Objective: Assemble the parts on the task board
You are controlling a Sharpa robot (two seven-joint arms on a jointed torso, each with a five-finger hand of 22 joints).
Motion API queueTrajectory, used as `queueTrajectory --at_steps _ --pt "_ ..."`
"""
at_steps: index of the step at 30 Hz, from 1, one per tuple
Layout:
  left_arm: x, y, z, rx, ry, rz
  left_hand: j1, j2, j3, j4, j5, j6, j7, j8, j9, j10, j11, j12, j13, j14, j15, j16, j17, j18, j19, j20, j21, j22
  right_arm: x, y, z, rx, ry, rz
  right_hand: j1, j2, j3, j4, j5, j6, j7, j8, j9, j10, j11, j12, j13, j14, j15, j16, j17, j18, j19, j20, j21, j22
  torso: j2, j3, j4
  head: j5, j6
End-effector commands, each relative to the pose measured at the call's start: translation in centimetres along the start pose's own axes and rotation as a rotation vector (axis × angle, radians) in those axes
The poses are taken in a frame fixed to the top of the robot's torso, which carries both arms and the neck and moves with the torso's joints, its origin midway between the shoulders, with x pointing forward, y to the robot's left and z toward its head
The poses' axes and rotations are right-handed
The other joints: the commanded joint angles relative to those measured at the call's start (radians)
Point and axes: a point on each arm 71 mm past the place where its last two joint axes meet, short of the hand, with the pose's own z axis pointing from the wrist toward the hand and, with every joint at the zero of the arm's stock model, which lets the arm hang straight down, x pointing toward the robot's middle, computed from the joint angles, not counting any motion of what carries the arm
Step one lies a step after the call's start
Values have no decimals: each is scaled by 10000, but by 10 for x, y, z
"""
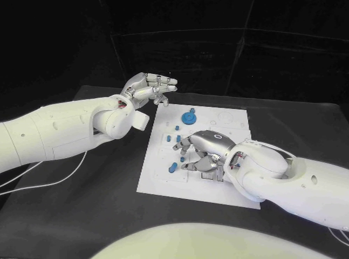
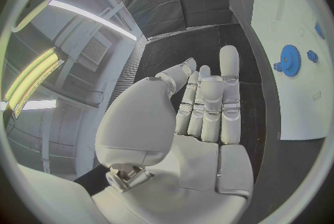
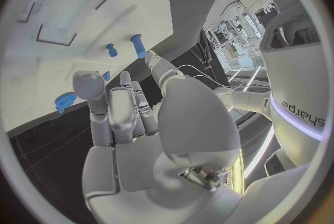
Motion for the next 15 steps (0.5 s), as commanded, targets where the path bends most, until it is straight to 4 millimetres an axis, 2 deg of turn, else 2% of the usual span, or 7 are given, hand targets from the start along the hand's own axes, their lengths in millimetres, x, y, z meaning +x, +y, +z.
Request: queueTrajectory --at_steps 1,3,7,11,15 --pt "1 -1 0 41 117 -71 -34 62 -60 12 32 9 44 25 -13 -38 -5 48 -6 -75 6 -52 -9 133 -72 23 -67 -9 -1 -1 -1 64 245 189 32 86 -108 13 66 327 32 44 37 127 -19 85 -11 50 -32 22 -32 50 3 -40 31 -13 7 -5 18 -9 9" --pt "1 -1 0 38 118 -72 -34 62 -60 12 32 9 44 25 -13 -38 -5 48 -6 -75 6 -52 -9 133 -72 23 -67 -9 -1 -2 -2 116 325 175 65 139 -163 26 91 690 85 107 72 227 -29 166 -35 46 -42 9 -64 46 17 -46 36 -2 9 -4 34 -17 9" --pt "0 -1 0 37 98 -64 -34 62 -60 12 32 9 44 25 -13 -38 -5 48 -6 -75 6 -52 -9 133 -72 23 -67 -9 -2 -4 -4 138 288 180 139 241 -175 34 167 943 142 179 94 526 -27 279 -76 54 -43 20 -45 24 82 -42 106 112 4 -5 30 -18 24" --pt "0 -1 -1 36 90 -62 -34 62 -60 12 32 9 44 25 -13 -38 -5 48 -6 -75 6 -52 -9 133 -72 23 -67 -9 -6 -9 -9 264 -50 363 324 481 101 30 261 1590 221 456 169 1348 -27 437 -95 135 -45 193 224 -31 241 -30 321 439 14 -1 24 -44 52" --pt "-1 -2 -2 35 85 -61 -34 62 -60 12 32 9 44 25 -13 -38 -5 48 -6 -75 6 -52 -9 133 -72 23 -67 -9 -9 -18 -18 629 -226 679 361 457 257 28 398 1987 69 631 188 2391 -259 809 70 226 -196 422 580 -94 443 -131 625 913 -1 0 -3 -121 115"
